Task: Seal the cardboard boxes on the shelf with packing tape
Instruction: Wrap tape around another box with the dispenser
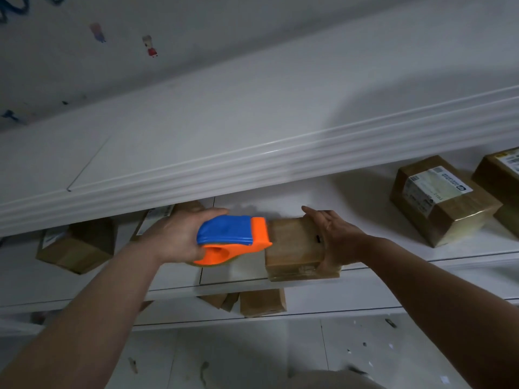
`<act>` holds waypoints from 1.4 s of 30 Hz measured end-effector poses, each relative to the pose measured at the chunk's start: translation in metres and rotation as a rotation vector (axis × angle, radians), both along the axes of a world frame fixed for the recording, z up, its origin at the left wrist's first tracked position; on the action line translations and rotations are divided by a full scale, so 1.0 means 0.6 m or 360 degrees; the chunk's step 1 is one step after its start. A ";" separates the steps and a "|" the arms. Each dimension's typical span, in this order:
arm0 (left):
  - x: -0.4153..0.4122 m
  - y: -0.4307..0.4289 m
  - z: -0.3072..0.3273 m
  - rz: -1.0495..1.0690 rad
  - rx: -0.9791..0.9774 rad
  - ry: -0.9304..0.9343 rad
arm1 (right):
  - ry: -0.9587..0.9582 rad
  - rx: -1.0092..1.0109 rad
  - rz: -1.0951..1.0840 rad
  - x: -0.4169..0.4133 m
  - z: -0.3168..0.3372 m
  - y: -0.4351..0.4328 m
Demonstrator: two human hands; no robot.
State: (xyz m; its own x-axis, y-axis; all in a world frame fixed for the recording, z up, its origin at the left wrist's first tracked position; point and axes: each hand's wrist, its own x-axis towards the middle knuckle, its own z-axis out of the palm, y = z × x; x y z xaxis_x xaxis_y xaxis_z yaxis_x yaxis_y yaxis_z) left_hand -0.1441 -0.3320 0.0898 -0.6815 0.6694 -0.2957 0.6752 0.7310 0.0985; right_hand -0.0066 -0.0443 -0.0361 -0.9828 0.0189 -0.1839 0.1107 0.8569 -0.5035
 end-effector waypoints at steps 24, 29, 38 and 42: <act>-0.025 -0.025 -0.077 -0.0031 0.0066 -0.0082 | 0.0027 0.0805 0.0243 -0.004 0.002 -0.078; -0.028 -0.029 -0.082 -0.0042 0.0102 -0.0099 | 0.0126 0.0839 0.0224 -0.002 -0.002 -0.114; -0.026 -0.034 -0.093 -0.0056 0.0167 -0.0107 | 0.0020 0.0845 0.0295 -0.014 0.002 -0.147; -0.013 -0.040 -0.104 -0.0008 0.0189 -0.0138 | -0.0065 0.0807 0.0251 -0.029 0.012 -0.146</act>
State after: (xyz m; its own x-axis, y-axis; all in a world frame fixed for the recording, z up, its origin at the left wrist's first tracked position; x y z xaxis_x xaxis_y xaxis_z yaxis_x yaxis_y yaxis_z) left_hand -0.1517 -0.3558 0.0272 -0.6536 0.7064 -0.2717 0.6640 0.7075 0.2420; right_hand -0.0239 -0.1320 -0.0291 -0.9731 -0.0319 -0.2280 -0.0281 0.9994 -0.0197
